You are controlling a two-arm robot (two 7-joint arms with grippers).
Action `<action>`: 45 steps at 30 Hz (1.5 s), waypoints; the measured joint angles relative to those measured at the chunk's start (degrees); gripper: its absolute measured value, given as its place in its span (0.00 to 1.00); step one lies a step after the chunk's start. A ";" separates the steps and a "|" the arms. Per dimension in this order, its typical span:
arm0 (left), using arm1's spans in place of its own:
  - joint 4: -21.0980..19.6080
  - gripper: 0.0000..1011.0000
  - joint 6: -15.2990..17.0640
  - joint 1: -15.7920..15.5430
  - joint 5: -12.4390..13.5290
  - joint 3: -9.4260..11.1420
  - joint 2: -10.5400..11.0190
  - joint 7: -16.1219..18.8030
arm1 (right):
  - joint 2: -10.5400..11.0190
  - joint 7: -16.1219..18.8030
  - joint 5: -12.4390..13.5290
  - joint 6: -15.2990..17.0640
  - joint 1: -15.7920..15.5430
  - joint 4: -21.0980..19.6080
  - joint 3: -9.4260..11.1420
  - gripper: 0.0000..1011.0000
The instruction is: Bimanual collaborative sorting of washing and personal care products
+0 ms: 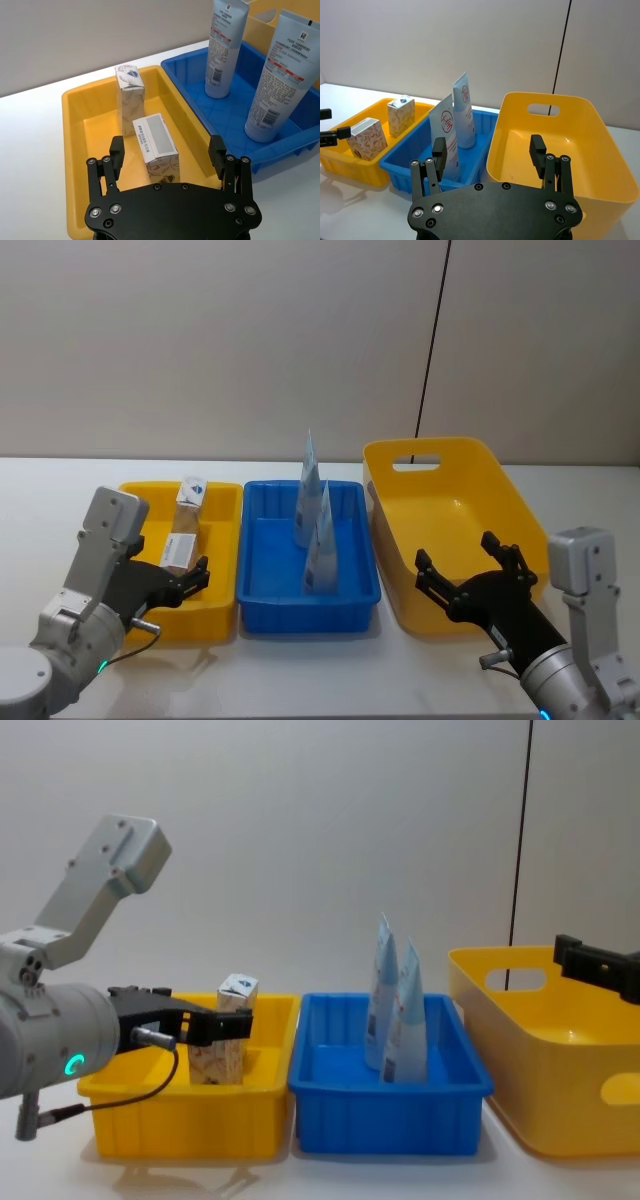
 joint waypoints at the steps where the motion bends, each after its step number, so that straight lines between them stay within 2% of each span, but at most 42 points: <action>1: 0.23 0.99 0.30 -0.17 0.08 0.07 -0.12 -0.06 | 0.00 0.00 0.00 0.00 0.00 0.00 0.00 0.99; 19: 3.51 0.99 0.45 -1.43 1.19 -0.16 -1.80 0.09 | 0.00 0.00 0.00 0.00 0.00 0.00 0.00 0.99; 45: 10.93 0.99 -0.81 -4.96 2.07 -0.70 -4.16 -1.59 | 0.00 0.00 0.00 0.00 0.00 0.00 0.00 0.99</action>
